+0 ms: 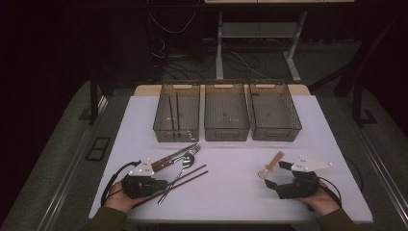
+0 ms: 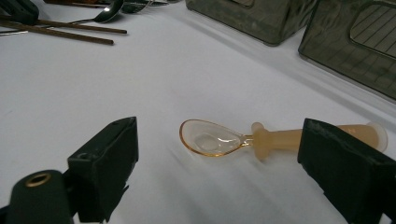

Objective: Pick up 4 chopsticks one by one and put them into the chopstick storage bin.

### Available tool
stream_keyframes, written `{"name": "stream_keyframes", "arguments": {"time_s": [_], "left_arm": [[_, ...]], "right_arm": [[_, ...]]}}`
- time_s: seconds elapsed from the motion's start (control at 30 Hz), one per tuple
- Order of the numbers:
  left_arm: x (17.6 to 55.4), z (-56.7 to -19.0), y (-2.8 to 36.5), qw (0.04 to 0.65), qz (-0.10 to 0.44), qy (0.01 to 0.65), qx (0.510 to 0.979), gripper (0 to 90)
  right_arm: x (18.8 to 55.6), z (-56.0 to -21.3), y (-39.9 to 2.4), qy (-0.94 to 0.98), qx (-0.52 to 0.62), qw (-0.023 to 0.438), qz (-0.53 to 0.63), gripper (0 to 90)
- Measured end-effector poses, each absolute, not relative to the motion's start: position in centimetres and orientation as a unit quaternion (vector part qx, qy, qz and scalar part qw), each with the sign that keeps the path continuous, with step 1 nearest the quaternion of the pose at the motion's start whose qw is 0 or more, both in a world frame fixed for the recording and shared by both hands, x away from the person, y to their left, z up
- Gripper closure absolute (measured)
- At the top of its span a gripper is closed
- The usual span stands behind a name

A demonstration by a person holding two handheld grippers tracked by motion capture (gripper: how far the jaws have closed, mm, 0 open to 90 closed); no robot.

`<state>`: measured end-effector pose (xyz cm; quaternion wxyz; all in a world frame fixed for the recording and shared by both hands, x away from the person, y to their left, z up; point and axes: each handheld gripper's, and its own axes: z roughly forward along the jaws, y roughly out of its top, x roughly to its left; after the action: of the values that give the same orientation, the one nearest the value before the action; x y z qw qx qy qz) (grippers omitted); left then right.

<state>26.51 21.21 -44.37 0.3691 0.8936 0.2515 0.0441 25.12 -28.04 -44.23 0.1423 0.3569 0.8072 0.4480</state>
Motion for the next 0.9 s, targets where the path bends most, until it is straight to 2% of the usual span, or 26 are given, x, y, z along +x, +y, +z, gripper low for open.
{"name": "stream_keyframes", "arguments": {"time_s": [0.9], "left_arm": [[26.4, -42.0, 20.9, 0.414, 0.056, 0.283, 0.863, 84.5]], "right_arm": [[25.2, -44.3, -27.7, 0.814, 0.347, 0.145, 0.442, 12.6]]}}
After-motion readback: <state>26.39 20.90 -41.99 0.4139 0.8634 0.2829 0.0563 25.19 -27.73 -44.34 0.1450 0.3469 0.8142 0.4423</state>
